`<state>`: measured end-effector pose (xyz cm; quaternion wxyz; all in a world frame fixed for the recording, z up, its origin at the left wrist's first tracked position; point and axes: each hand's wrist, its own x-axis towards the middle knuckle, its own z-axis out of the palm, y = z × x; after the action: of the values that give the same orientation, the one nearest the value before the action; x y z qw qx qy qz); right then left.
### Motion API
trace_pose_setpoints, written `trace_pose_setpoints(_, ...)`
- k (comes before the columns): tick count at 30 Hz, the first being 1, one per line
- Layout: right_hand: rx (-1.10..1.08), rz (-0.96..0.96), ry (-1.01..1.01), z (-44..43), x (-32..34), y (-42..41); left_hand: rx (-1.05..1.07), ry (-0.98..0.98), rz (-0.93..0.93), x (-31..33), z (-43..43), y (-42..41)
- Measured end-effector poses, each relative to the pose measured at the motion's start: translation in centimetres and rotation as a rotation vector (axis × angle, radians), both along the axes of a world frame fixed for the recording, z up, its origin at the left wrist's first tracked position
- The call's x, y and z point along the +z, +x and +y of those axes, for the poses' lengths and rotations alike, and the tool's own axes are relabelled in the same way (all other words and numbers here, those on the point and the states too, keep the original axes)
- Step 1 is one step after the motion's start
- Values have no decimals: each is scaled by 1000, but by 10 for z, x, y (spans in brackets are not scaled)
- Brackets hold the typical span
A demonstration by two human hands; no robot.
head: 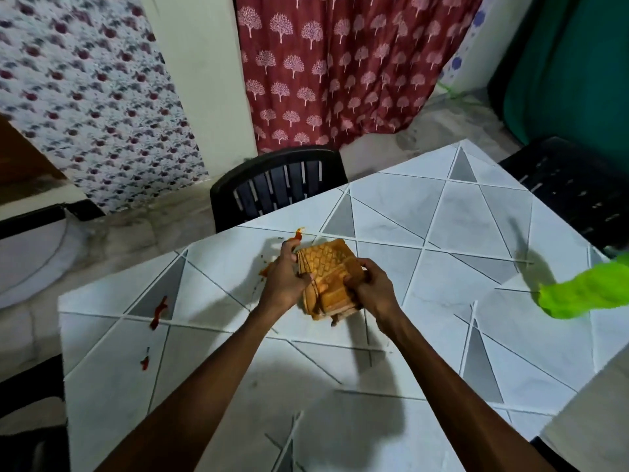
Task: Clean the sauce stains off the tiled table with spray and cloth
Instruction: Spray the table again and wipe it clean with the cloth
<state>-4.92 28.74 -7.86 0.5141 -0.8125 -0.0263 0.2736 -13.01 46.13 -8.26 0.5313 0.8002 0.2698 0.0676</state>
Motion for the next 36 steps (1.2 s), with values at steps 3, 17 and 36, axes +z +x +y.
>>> trace_pose_setpoints(3, -86, -49, -16, 13, -15, 36, -4, 25, 6, -16, 11, 44)
trace_pose_setpoints(17, 624, -748, -690, 67, -86, 85, -94, 666, 365, -93, 134, 19)
trace_pose_setpoints(36, 866, -868, -587, 93, -85, 58, -87, 704, 269, -112, 139, 15)
